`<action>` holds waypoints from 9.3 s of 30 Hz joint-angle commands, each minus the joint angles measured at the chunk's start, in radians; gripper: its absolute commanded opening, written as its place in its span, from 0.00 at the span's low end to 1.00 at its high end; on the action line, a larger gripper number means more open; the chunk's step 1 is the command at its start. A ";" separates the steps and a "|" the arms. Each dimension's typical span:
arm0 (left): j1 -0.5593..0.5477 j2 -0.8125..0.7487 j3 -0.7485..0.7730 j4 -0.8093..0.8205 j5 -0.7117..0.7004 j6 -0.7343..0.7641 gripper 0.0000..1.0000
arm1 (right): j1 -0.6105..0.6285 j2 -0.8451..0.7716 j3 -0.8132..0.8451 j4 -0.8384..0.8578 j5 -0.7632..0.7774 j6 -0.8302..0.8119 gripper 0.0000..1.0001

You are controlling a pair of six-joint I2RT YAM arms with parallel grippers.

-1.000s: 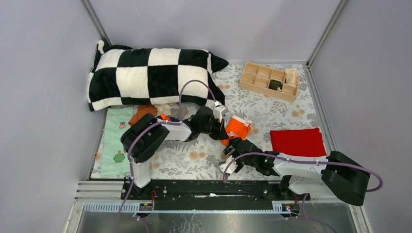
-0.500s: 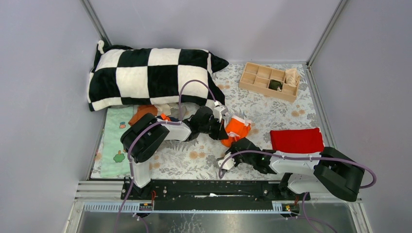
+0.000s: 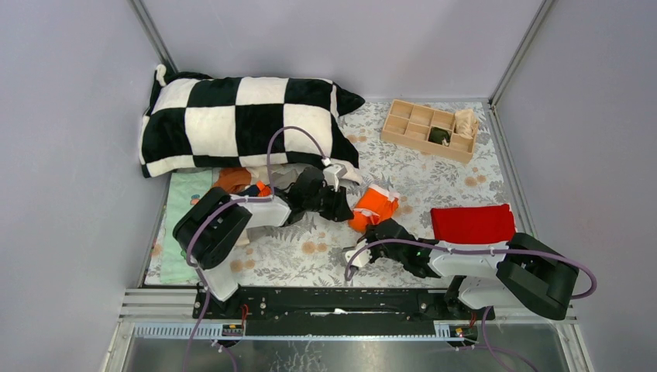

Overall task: Roll the underwear
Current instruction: Roll the underwear to the center of the board.

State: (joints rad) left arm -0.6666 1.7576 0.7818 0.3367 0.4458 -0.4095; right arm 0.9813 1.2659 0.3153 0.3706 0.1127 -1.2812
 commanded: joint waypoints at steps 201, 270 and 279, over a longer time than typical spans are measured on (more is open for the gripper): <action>-0.010 -0.156 -0.067 -0.369 -0.177 -0.058 0.00 | 0.134 -0.075 0.098 -0.125 -0.221 -0.031 0.75; -0.022 -0.577 -0.407 0.003 -0.204 -0.457 0.83 | 0.146 0.455 -0.223 1.302 0.165 1.210 0.03; -0.043 -0.474 -0.347 0.076 -0.246 -0.467 0.89 | 0.146 0.500 -0.229 1.339 0.186 1.310 0.03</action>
State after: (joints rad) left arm -0.7010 1.2186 0.3870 0.3260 0.2264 -0.8700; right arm 1.1301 1.7473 0.1013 1.5684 0.2527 -0.0551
